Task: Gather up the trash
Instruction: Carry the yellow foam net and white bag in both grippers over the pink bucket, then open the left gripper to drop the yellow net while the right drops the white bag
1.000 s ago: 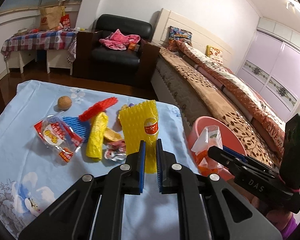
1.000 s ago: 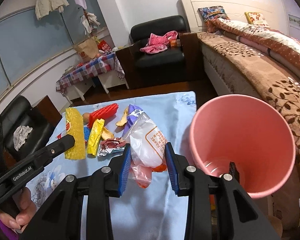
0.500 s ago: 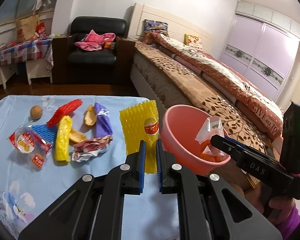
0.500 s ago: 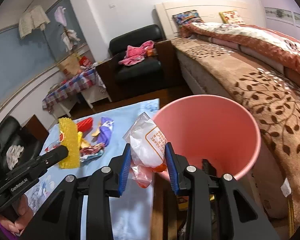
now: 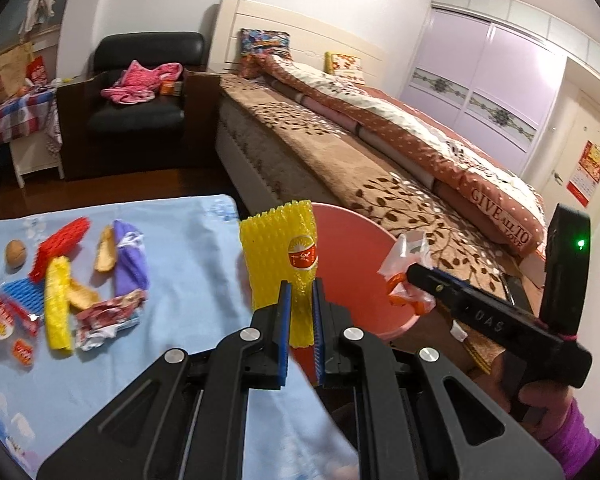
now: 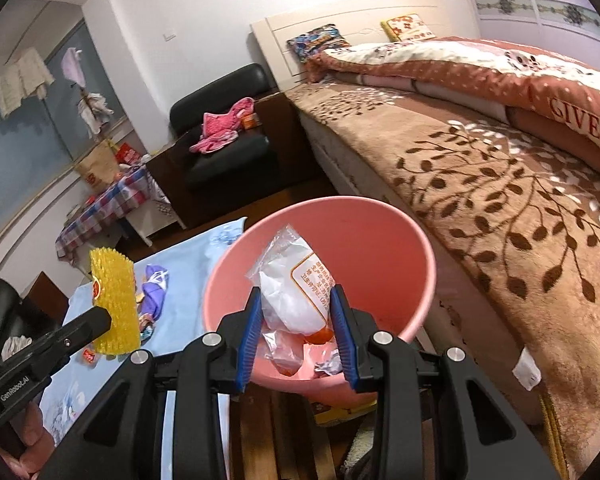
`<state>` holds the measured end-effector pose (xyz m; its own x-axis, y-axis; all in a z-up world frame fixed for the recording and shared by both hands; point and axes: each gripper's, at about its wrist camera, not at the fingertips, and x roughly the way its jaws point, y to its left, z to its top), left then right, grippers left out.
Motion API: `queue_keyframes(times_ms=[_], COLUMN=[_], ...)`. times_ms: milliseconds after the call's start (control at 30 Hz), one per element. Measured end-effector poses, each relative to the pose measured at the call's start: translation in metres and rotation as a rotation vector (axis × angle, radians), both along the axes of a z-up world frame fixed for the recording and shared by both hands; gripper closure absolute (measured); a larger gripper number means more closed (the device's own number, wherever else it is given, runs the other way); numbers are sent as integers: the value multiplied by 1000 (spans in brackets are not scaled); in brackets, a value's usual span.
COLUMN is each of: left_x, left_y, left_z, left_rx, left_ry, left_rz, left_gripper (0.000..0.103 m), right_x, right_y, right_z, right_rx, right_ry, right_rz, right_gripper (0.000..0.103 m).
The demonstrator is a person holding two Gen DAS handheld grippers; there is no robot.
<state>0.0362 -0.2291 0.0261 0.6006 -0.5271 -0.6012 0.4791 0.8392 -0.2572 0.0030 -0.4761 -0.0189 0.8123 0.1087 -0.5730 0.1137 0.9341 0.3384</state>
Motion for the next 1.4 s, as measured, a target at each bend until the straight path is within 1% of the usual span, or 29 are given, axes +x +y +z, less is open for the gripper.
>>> queue_keyframes(times_ms=[200, 433, 667, 867, 900, 967, 1000, 1033, 1100, 1400], left_x=[6, 18, 26, 33, 34, 37, 37, 37, 36, 33], left_y=[-22, -45, -57, -58, -58, -59, -58, -58, -57, -53], left_z=[-5, -18, -28, -36, -38, -41, -41, -42, -42, -39], left_rx=[-14, -13, -6, 1, 4, 7, 7, 7, 6, -7], left_ry=[28, 65, 89, 128, 140, 157, 159, 155, 150, 154], left_rz=[-50, -81, -92, -83, -81, -80, -75, -70, -68, -69], left_gripper=[94, 94, 94, 93, 92, 81, 72, 67, 65, 65], right_x=[1, 3, 5, 9, 9, 10, 11, 11, 12, 12], right_y=[-6, -13, -17, -17, -17, -16, -16, -17, -17, -16], right_z=[-7, -13, -20, -24, -25, -26, -26, -27, -27, -27], right_rx=[7, 16, 19, 19, 20, 20, 21, 21, 20, 21], right_ry=[10, 22, 37, 47, 49, 52, 53, 54, 55, 55], right_rz=[-14, -28, -38, -38, -38, -38, -38, -39, -39, -35], right_gripper=[69, 69, 69, 69, 69, 69, 69, 69, 69, 67])
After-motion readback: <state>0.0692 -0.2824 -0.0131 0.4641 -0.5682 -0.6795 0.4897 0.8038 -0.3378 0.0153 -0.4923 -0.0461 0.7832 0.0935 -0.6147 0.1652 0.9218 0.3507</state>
